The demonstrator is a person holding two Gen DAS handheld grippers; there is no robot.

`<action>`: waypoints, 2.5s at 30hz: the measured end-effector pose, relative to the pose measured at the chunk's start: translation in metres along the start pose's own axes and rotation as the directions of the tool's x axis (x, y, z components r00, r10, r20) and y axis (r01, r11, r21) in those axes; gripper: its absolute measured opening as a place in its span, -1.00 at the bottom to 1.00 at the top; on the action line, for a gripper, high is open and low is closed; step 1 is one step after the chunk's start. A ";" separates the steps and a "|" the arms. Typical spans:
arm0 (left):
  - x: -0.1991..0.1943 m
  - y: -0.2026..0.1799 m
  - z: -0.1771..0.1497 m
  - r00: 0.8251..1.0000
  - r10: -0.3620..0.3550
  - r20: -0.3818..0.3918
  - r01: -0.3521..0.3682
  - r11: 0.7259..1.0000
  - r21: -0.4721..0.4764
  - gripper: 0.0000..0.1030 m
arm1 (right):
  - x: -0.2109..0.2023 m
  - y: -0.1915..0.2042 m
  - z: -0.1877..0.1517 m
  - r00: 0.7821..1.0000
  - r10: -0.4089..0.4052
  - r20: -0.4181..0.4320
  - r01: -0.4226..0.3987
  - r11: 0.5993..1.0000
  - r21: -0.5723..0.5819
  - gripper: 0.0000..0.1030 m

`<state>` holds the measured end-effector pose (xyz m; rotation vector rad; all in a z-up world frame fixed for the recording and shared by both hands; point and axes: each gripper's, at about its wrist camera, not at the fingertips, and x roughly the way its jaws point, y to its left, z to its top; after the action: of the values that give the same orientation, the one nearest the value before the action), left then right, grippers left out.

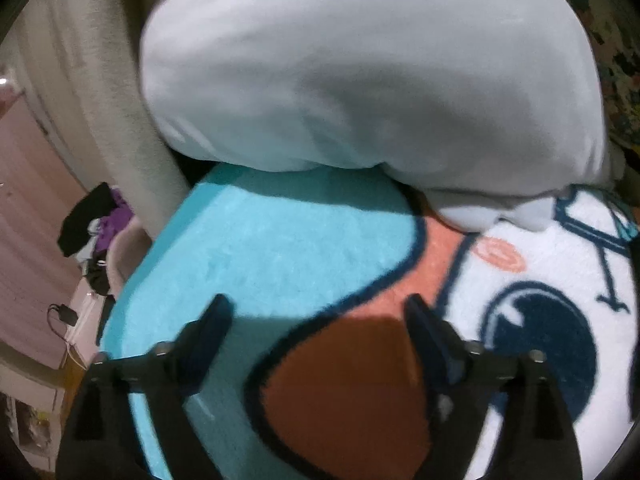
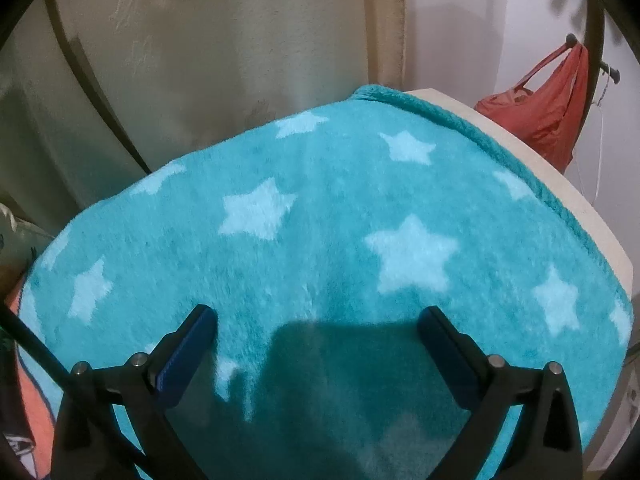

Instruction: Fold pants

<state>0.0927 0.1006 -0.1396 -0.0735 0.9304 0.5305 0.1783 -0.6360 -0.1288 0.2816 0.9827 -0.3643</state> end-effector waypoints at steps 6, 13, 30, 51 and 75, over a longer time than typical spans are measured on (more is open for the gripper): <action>0.014 0.029 0.001 0.995 -0.091 -0.027 0.085 0.982 -0.170 1.00 | 0.000 0.002 0.000 1.000 0.000 0.001 0.000 1.000 0.000 1.00; 0.016 0.033 0.003 0.996 -0.086 -0.021 0.081 0.982 -0.170 1.00 | -0.001 0.001 -0.001 1.000 0.000 0.002 0.000 1.000 0.000 1.00; 0.015 0.032 0.003 0.996 -0.083 -0.021 0.078 0.983 -0.168 1.00 | -0.001 0.001 -0.001 1.000 0.001 0.002 -0.001 1.000 0.000 1.00; 0.015 0.031 0.004 0.996 -0.082 -0.021 0.077 0.983 -0.167 1.00 | 0.000 0.001 0.000 1.000 0.001 0.001 -0.001 1.000 0.000 1.00; 0.015 0.032 0.003 0.996 -0.082 -0.021 0.078 0.983 -0.168 1.00 | -0.002 0.001 -0.002 1.000 0.004 0.000 -0.004 1.000 -0.005 1.00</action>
<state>0.0875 0.1358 -0.1442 -0.2691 0.9050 0.5330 0.1760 -0.6341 -0.1285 0.2791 0.9826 -0.3582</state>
